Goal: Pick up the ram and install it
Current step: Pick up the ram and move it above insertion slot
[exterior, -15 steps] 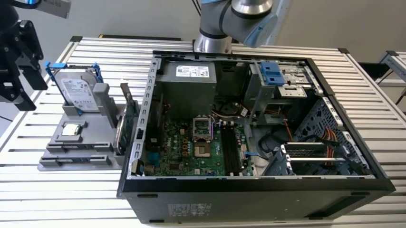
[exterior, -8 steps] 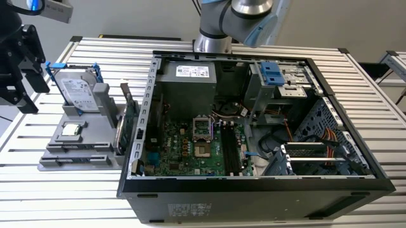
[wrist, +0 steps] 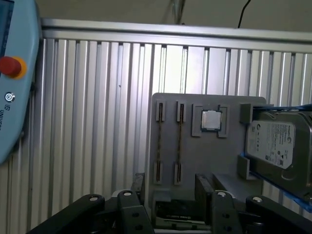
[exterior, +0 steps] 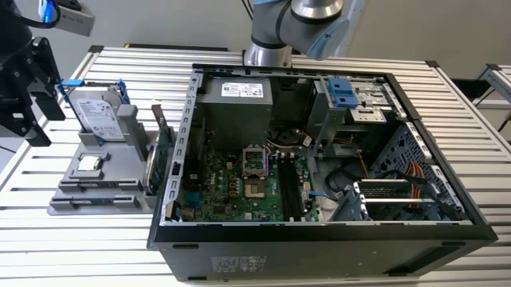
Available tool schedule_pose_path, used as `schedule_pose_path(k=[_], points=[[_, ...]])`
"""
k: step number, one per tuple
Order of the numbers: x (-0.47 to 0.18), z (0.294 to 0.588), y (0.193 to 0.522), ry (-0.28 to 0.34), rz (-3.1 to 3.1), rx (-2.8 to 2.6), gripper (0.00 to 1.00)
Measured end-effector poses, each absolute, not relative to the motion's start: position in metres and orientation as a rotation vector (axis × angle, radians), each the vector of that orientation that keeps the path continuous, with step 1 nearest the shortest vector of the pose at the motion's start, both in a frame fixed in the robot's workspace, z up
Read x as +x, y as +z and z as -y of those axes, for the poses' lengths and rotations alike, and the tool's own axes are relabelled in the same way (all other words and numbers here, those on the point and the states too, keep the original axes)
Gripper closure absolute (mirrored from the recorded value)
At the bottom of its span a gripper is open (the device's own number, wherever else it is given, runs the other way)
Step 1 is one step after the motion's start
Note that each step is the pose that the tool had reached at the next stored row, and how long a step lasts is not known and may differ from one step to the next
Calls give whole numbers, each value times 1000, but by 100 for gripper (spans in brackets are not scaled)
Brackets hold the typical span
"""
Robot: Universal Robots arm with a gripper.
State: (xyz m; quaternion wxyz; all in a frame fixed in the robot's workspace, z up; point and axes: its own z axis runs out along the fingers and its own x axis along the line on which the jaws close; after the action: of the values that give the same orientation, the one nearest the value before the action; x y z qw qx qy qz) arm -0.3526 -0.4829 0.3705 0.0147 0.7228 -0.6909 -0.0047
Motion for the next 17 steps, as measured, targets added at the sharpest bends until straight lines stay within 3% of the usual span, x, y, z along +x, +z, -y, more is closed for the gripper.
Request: schedule_pose_path(k=[17], points=[[-353, 482, 364, -15, 2156, 2245, 0]])
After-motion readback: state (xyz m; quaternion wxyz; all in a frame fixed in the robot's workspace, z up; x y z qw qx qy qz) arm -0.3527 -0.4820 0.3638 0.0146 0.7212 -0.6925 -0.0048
